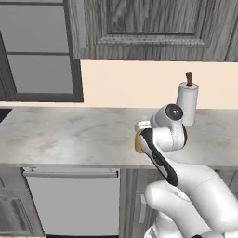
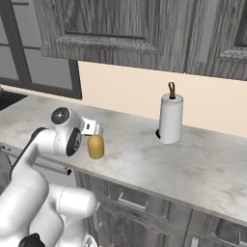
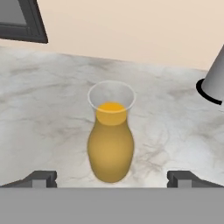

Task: Move the walnut and cherry from the second highest shelf to the top shelf to make space. Then, place the pitcher from the counter on the cleared second highest shelf.

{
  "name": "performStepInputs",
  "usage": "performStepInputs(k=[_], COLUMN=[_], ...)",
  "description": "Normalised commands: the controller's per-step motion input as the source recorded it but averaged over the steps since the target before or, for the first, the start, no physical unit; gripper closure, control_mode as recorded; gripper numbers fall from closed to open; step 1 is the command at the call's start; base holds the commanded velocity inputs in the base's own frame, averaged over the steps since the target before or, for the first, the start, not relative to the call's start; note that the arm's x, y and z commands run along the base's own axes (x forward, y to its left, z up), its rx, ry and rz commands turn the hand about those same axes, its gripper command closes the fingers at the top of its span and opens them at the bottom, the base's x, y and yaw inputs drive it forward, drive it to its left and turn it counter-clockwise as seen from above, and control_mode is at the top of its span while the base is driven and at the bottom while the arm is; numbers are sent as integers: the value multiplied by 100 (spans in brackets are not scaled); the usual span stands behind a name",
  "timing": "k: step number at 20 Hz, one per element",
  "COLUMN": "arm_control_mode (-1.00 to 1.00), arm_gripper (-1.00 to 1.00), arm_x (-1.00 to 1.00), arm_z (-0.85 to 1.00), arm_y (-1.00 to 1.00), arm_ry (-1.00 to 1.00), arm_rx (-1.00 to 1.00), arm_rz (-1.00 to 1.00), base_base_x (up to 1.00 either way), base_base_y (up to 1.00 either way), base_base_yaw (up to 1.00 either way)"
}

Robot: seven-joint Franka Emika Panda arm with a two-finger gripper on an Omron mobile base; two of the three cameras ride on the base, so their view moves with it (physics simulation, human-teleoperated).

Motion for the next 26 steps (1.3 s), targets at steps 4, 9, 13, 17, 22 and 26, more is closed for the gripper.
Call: performStepInputs(k=[4,9,13,17,22,26], arm_control_mode=[-100,-100,-100,-100,-100,-100], arm_gripper=[-100,-100,-100,-100,-100,-100], arm_x=[31,32,32,28,27,26], arm_z=[-19,-19,-18,-17,-16,-14], arm_y=[0,0,0,0,0,0], arm_ry=[2,1,1,1,1,0], arm_rx=[0,0,0,0,0,0], arm_rz=[0,0,0,0,0,0], base_base_x=[0,0,0,0,0,0], base_base_y=[0,0,0,0,0,0], base_base_yaw=[0,0,0,0,0,0])
